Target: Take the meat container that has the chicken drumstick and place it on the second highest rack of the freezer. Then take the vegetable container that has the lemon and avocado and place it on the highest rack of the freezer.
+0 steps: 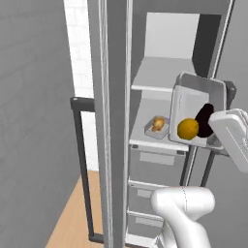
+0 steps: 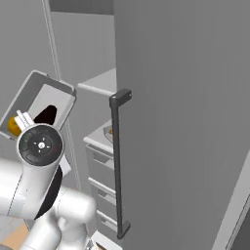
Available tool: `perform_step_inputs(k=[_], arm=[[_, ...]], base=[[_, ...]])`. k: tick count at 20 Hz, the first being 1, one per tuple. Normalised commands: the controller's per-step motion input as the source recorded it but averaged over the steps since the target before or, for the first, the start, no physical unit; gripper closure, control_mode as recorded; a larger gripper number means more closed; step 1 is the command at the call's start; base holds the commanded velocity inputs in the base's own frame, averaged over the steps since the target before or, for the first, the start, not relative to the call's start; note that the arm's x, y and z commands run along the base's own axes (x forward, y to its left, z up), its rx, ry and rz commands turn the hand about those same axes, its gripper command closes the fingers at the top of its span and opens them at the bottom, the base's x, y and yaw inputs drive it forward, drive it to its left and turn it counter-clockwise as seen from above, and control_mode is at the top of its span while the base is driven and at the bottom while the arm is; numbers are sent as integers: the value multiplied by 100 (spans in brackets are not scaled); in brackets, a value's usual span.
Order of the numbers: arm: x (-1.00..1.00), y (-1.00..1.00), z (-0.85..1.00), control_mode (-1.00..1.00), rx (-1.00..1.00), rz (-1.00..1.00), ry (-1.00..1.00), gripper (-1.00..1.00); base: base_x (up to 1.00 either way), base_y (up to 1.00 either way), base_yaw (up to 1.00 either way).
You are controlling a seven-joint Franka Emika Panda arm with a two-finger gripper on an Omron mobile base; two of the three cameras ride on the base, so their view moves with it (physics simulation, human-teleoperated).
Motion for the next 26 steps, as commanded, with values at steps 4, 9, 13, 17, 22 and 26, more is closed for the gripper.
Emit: perform_step_inputs(k=[4,9,13,17,22,26], arm=[[0,0,0,100,0,0,0,100],[0,0,0,100,0,0,0,100],[0,0,0,100,0,0,0,100],[0,0,0,100,0,0,0,100],[-10,2,34,-100,0,-5,1,100],[43,5,34,-100,0,-5,13,100]], base=[[38,18,-24],[2,0,-22],[7,0,-21],[1,0,-13],[0,0,0],[0,0,0]])
